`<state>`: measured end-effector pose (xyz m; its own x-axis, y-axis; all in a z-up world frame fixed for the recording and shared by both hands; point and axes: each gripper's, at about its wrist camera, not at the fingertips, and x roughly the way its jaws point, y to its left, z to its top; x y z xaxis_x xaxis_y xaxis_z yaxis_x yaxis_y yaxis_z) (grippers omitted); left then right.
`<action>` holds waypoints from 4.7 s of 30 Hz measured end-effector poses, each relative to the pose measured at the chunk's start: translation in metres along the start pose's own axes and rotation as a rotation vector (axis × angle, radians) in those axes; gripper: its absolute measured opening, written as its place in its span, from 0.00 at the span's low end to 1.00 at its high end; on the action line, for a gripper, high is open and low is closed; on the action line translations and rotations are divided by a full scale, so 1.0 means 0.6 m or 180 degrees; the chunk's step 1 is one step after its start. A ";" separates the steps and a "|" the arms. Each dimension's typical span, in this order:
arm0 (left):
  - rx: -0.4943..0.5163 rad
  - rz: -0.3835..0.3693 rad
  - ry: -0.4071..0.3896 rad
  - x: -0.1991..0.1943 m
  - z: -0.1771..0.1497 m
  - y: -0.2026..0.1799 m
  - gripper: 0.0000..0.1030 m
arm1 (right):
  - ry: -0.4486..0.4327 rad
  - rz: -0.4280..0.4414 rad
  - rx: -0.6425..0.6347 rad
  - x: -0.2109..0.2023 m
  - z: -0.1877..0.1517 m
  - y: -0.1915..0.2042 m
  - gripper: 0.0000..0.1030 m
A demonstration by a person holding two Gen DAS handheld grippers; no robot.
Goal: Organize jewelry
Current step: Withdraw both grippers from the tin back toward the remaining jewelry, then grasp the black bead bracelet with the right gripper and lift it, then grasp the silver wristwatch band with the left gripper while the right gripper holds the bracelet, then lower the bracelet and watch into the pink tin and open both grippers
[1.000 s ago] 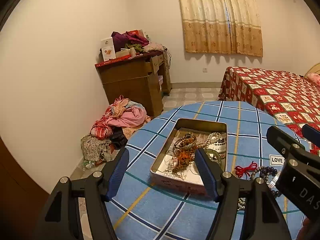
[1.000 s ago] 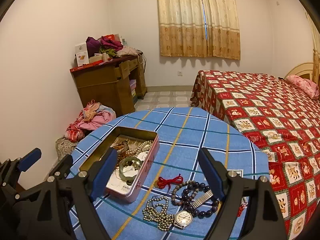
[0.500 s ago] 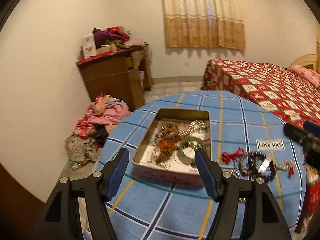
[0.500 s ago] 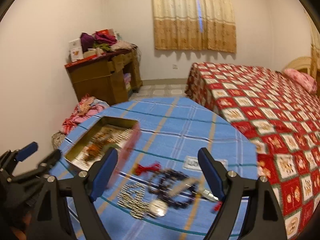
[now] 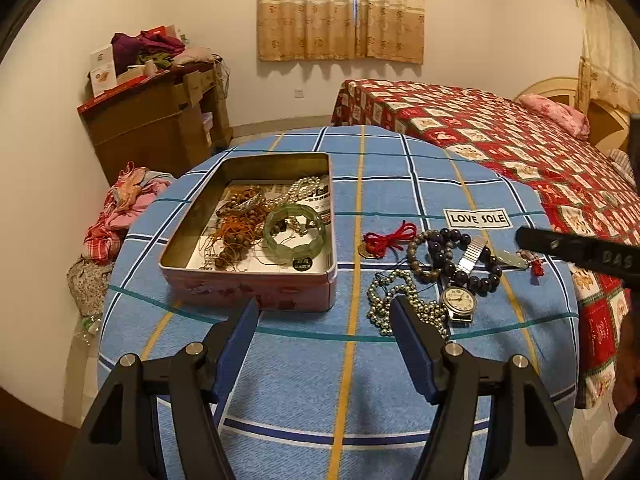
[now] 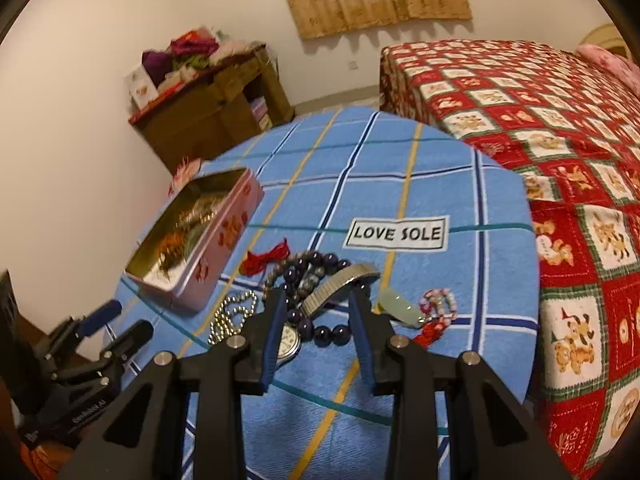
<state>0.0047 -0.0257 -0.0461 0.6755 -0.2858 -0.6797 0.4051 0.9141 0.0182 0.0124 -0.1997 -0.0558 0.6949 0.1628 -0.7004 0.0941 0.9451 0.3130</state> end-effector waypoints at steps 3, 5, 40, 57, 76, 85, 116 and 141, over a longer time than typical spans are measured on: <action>-0.0036 -0.0089 -0.0012 -0.001 0.004 0.006 0.66 | 0.0124 0.0106 -0.0086 0.013 -0.012 0.007 0.36; -0.0053 -0.0130 -0.0009 0.001 0.006 0.009 0.66 | 0.0173 0.0103 -0.0201 0.022 -0.016 0.017 0.35; 0.0267 -0.0562 -0.0004 0.051 0.069 -0.048 0.66 | 0.0311 0.2074 0.1186 0.007 0.078 -0.112 0.16; 0.0526 -0.1147 0.0402 0.097 0.057 -0.127 0.66 | -0.0224 0.2112 0.1065 -0.042 0.129 -0.118 0.16; 0.0770 -0.0956 0.0816 0.131 0.015 -0.158 0.36 | -0.0286 0.2113 0.1038 -0.062 0.105 -0.114 0.16; 0.0373 -0.1447 0.0450 0.094 0.052 -0.131 0.36 | -0.0399 0.2022 0.1018 -0.085 0.107 -0.101 0.16; -0.0656 -0.0425 -0.0626 0.117 0.181 0.180 0.36 | 0.0012 0.2019 0.0643 0.198 0.207 0.107 0.16; -0.0366 0.0175 -0.0229 0.132 0.174 0.177 0.64 | -0.0202 0.1641 0.0210 0.167 0.216 0.136 0.32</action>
<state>0.1652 0.0186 -0.0215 0.7389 -0.2506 -0.6255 0.2958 0.9547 -0.0331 0.1822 -0.1430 -0.0171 0.7045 0.5827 -0.4051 -0.2284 0.7266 0.6480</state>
